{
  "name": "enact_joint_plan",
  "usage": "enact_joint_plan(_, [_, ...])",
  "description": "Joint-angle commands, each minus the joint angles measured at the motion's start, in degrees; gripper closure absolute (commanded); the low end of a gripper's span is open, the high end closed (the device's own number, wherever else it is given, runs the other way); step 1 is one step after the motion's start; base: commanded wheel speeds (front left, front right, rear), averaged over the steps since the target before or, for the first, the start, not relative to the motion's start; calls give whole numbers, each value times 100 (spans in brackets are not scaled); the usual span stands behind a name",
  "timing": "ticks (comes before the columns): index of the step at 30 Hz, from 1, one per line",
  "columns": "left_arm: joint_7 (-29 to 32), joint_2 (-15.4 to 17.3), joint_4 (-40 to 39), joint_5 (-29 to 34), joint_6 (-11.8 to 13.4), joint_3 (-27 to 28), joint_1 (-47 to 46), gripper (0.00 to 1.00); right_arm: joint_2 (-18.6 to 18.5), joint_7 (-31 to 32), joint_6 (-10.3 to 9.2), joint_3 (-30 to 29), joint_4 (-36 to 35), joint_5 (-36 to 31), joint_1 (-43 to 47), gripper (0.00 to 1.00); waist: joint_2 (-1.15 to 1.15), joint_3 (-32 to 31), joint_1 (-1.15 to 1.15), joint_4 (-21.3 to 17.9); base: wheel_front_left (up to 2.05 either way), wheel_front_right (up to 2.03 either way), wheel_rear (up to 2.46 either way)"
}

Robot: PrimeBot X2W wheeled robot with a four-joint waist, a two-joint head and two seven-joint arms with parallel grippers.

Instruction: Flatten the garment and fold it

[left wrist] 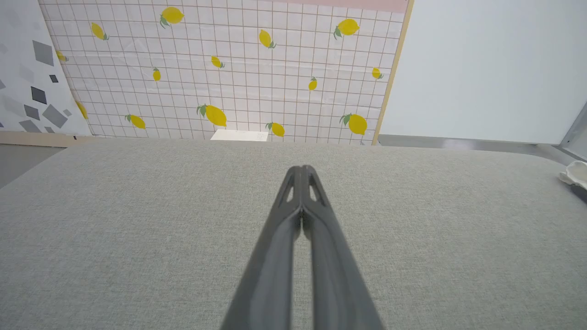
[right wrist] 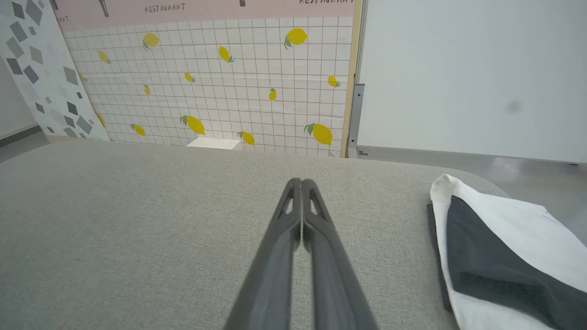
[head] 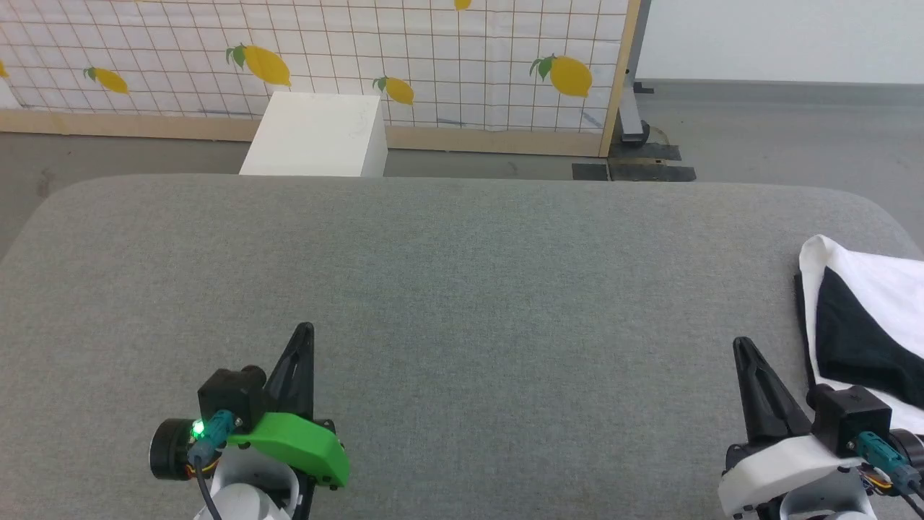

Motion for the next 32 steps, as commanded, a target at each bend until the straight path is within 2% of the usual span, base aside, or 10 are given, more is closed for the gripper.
enact_joint_plan(1, [25, -21, -45, 49, 52, 30, 111, 100, 5, 21, -3, 17, -31, -44, -101, 100, 23, 2, 0, -7, 0, 0, 0])
enact_joint_plan(32, [409, -65, -467, 399, 209, 195, 258, 100, 8, 218, -5, 125, -81, -188, -199, 100, 40, 51, 0, -165, 0, 0, 0])
